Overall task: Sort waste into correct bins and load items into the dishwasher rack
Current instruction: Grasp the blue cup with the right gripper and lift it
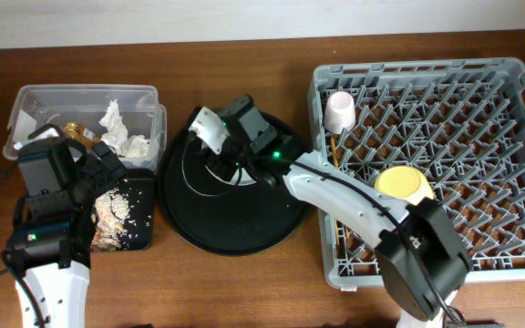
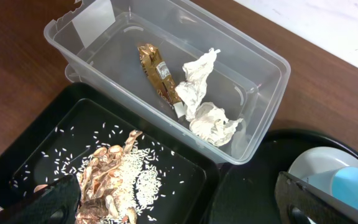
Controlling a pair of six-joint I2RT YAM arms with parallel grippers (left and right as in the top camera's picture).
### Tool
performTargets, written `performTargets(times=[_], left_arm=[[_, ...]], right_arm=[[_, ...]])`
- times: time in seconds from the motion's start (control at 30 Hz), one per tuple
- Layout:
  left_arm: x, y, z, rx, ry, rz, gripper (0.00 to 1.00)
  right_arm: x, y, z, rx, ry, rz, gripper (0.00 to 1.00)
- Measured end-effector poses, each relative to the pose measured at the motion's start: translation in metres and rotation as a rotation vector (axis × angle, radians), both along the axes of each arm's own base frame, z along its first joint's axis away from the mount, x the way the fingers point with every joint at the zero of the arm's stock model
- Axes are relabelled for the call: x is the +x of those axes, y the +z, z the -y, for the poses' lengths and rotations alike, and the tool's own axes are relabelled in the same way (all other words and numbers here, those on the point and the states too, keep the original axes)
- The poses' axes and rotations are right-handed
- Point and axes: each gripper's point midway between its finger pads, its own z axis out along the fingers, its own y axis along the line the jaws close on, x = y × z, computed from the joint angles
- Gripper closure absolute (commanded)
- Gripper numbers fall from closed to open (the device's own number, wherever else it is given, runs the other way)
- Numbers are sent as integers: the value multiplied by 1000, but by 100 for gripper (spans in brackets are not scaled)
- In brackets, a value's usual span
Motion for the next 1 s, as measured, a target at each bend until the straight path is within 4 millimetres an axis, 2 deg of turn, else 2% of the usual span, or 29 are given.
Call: performTargets(times=[0.07,0.17,0.23,0.3,0.43,0.57,0.7,0.77,0.87,0.9,0.93,0.97,1.0], left_arm=[[0,0,0,0,0,0,1],[0,0,0,0,0,0,1],[0,0,0,0,0,0,1],[0,0,0,0,0,0,1],[0,0,0,0,0,0,1],[0,0,0,0,0,0,1],[-2,-2,0,-2,0,-12,1],[-2,-2,0,-2,0,-14,1],[-3,-3,1,-3,0,-15,1],[-3,-3,1,-3,0,-16,1],[-3,-3,1,-3,0,-16,1],[-3,-3,0,-3,0,-15,1],[-3,-3,0,-3,0,-15,0]], right_arm=[[4,-7,4,-26,-25,2,64],[6,-45,9,-99,-46,-48,65],[5,-60,11,-125,-52,-69,67],[4,-64,15,-145,-59,-80,72],[7,-70,25,-197,-93,-69,90],[9,-70,27,-208,-99,-58,96],[10,-68,27,-208,-101,-53,96],[6,-52,28,-187,-97,-48,96],[-12,3,45,-145,-122,-61,96],[-19,34,65,-117,-154,-73,96],[-22,53,81,-90,-176,-82,96],[-24,65,96,-70,-192,-105,96],[-23,80,125,-33,-238,-146,96]])
